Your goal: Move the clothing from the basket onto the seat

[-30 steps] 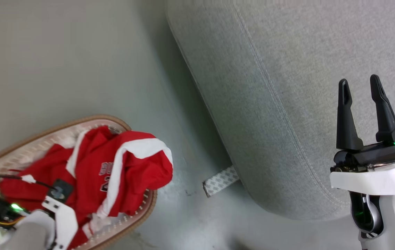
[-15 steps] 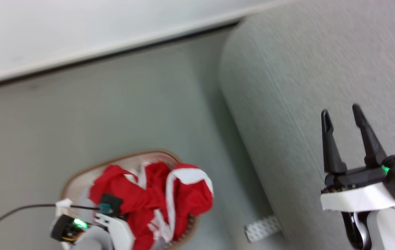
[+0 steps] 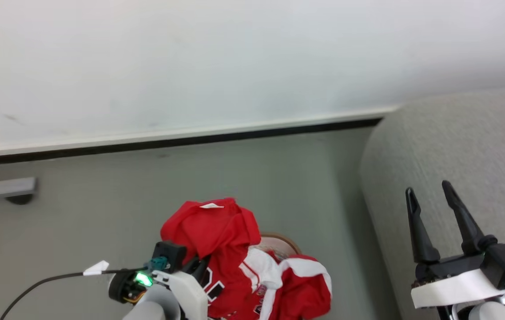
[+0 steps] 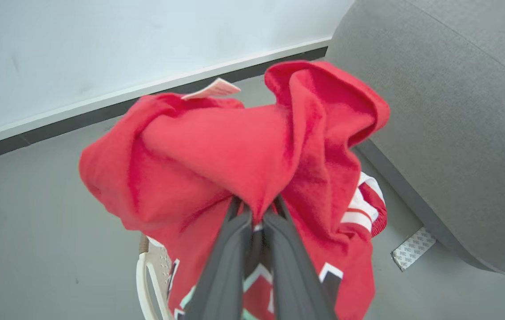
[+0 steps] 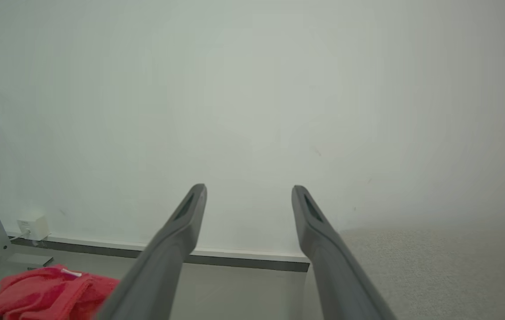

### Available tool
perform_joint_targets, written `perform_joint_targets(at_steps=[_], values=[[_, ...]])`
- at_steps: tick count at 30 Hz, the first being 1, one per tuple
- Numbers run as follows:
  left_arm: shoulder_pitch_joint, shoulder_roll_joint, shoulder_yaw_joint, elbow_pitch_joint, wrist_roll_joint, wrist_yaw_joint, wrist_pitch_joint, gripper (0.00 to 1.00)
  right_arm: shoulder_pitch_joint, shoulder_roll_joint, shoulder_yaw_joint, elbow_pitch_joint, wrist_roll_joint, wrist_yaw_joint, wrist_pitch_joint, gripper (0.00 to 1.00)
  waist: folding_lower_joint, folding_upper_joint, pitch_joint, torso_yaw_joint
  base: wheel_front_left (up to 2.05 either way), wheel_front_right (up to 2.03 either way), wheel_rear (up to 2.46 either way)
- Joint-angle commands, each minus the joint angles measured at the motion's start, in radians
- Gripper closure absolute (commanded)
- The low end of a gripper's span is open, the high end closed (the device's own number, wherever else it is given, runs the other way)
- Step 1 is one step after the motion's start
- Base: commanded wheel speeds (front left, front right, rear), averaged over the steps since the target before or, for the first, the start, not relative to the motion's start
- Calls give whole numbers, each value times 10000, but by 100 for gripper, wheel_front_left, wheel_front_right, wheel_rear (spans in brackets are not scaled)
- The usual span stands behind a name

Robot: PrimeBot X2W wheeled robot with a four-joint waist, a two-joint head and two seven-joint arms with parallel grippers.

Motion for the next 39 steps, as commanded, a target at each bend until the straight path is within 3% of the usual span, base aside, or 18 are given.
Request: perform_joint_targets(at_steps=[1,6,15,28,39], values=[[121,63,-29,-108,-156,18,-6,100,168,-41,10,36,13,-21,-34,0,2,0,-579,613,0,0,0],[204,158,-220,-1184,-550,18,-8,100,453,35,105,54,93,-21,-34,0,2,0,-877,1113,0,0,0],[319,290,347,-3505,-834,18,-8,100,744,123,285,99,110,-21,-34,0,2,0,-1142,1651,0,0,0],[770,583,839,-6339,-940,359,152,100,833,219,676,151,193,-21,-34,0,2,0,-1253,1515,0,0,0],[1126,822,781,-7203,-1098,553,588,100,502,-20,1737,261,256,-21,-34,0,2,0,-1316,1381,0,0,0]])
